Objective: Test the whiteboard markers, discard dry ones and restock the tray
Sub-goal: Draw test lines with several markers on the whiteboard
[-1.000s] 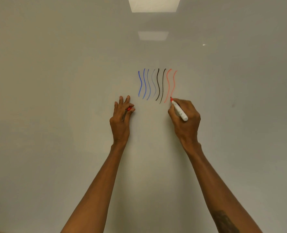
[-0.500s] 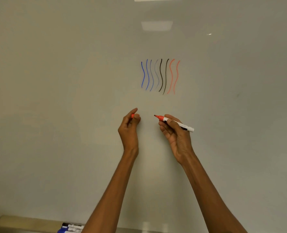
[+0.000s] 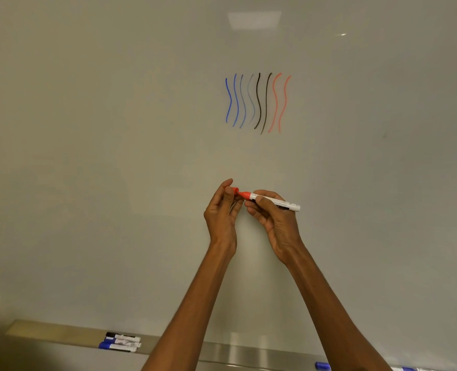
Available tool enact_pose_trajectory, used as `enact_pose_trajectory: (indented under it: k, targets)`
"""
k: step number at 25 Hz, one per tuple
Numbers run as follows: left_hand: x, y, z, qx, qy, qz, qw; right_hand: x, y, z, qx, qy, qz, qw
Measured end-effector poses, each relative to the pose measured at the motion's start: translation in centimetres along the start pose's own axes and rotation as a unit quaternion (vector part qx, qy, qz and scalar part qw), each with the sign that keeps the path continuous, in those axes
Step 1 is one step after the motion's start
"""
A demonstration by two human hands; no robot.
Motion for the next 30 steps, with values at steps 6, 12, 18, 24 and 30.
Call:
enact_pose_trajectory:
  k: [6,12,18,24,30]
  targets:
    - [-0.6,-0.4,0.8,-0.014,-0.006,-0.033,0.999,0.2,1.0,0.2,0.017,0.010,0.020,1.000]
    - [-0.9,-0.6,1.0,-0.028,0.001,-0.023,0.999,0.0,1.7,0.8,0.031,0.021,0.041,0.998]
    - [-2.1,0.0,1.5,-0.031,0.003,-0.023,0.999,1.1,1.4,1.1,0.001,0.006,0.045,0.999]
    - [-3.4,1.6,1.1,-0.031,0.033,-0.026,0.999,3.0,2.2,1.0,0.014,-0.004,0.070,0.997]
    - [-6.4,4.5,1.7,0.018,0.087,0.008,0.996,7.0,3.3,1.3,0.041,-0.013,0.076,0.996]
Point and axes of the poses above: each hand's wrist, its own z-axis away from the middle knuckle, its own y-axis out of the back of the hand, x = y × z, the point moved 10 cm from there along -z, towards the middle knuckle, and after that the axes turned 3 degrees about -z, right-handed, at the moved point
